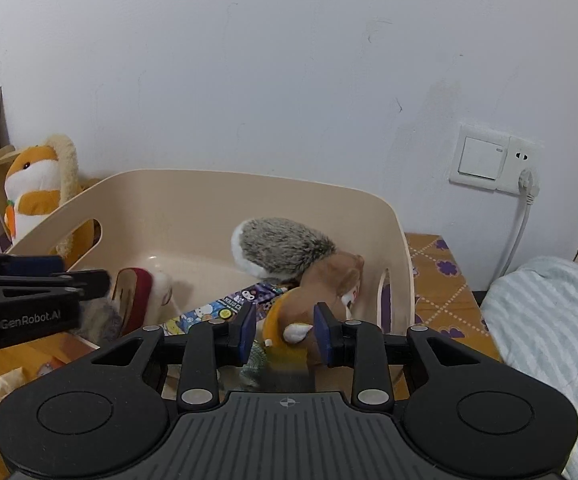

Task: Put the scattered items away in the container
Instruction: 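Lower both held items into the bin and open both grippers, then move both grippers back toward the remaining items on the table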

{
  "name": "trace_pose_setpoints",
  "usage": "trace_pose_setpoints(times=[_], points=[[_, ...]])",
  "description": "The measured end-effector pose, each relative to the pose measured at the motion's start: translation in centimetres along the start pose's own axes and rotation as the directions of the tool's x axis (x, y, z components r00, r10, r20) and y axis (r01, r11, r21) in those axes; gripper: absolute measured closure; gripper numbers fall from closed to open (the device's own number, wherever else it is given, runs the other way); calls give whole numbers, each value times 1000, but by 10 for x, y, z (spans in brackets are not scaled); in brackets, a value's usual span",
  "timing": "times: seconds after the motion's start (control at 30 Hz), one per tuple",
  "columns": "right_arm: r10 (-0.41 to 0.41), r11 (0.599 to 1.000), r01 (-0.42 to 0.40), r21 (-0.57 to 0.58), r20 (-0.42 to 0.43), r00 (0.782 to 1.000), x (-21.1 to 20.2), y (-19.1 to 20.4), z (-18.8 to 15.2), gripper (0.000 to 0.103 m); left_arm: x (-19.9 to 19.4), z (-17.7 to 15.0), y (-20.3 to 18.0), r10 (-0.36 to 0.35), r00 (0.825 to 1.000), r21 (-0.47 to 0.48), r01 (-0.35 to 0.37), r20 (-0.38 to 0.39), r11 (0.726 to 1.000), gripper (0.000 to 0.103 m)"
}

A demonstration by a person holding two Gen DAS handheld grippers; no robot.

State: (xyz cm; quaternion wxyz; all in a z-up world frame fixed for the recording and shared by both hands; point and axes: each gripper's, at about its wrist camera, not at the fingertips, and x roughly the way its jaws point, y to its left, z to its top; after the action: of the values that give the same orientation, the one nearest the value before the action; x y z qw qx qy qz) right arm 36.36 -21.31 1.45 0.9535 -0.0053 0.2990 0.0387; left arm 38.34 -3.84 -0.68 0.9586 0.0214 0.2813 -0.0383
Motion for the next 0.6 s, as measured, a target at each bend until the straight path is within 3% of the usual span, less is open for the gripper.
trace_pose_setpoints(times=[0.07,0.1,0.3,0.6], points=[[7,1000,-7,22,10,1000,-4,-4,1,46,-4,0,0,13,1000,4,-13,14,1000,30],[9,999,-9,34,17,1000,-6,-5,1,44,-5,0,1,15,1000,3,-15,18,1000,29],[23,998,-26,54,51,998,-25,-14,1,42,-19,-4,6,18,999,-25,-17,42,1000,25],[15,998,-21,51,100,995,-64,-27,-8,34,-70,-18,7,-18,993,9,17,116,1000,21]])
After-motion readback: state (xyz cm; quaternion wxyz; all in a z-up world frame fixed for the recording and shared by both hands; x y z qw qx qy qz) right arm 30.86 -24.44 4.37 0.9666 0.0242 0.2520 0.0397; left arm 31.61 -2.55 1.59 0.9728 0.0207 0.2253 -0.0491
